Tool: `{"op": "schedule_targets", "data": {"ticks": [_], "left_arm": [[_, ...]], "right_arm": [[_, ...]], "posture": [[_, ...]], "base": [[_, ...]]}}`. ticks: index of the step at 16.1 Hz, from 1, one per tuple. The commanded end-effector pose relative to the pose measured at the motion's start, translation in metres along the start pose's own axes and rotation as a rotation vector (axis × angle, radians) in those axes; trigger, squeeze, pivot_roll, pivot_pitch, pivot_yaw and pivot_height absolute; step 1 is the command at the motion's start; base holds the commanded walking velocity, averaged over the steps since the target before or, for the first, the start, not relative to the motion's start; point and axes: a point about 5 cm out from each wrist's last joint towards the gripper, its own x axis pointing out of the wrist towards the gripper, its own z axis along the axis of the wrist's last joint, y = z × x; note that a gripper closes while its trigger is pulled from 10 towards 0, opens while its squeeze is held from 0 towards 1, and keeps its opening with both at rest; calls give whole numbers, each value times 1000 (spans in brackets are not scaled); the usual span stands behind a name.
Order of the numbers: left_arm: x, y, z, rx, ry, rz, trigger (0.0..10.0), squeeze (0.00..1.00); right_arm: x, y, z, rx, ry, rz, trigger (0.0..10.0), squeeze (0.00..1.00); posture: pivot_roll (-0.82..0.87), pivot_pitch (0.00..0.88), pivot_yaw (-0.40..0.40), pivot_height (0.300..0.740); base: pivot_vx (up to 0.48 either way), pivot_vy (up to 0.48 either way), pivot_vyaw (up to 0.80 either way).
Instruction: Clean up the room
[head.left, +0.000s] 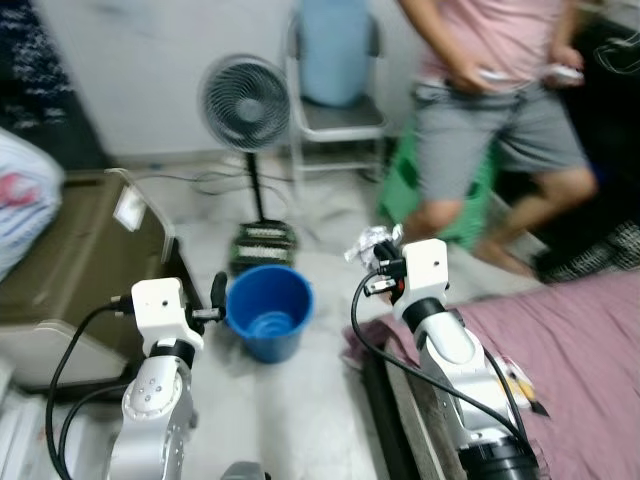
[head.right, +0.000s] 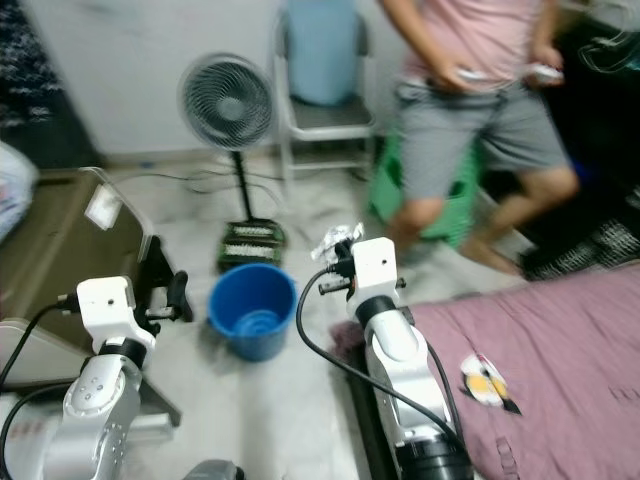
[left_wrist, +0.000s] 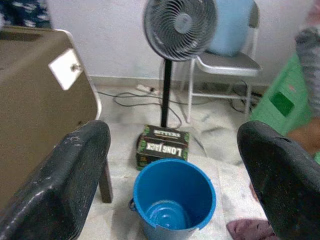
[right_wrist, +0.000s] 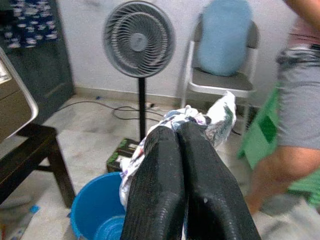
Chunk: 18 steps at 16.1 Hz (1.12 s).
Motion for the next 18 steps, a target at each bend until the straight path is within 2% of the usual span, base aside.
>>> {"op": "schedule_targets", "data": {"ticks": [1,3,8,12,18], "left_arm": [[1,-4,3,0,-14,-26,10000,0],[1,-4,4,-2,-15,-28,10000,0],[0,-7,5,-25,-28,-59,10000,0],[0,-7,5,-27,-30,-67,10000,0],[1,-8,6,-29,-34,-72,10000,0]], "right_arm": [[1,-3,4,-7,-14,-7,10000,0],[1,-4,4,-1,-13,-10,10000,0],[2,-4,3,-3,-13,-11,10000,0],[3,-5,4,-4,-16,-9,10000,0],[3,-6,4,-4,-16,-9,10000,0]], "posture": [[3,10,-38,740],[3,12,-38,740],[2,14,-40,740],[2,16,-41,740],[1,13,-44,740]], "base": [[0,0,800],[0,0,800],[0,0,0],[279,0,502],[311,0,0]]}}
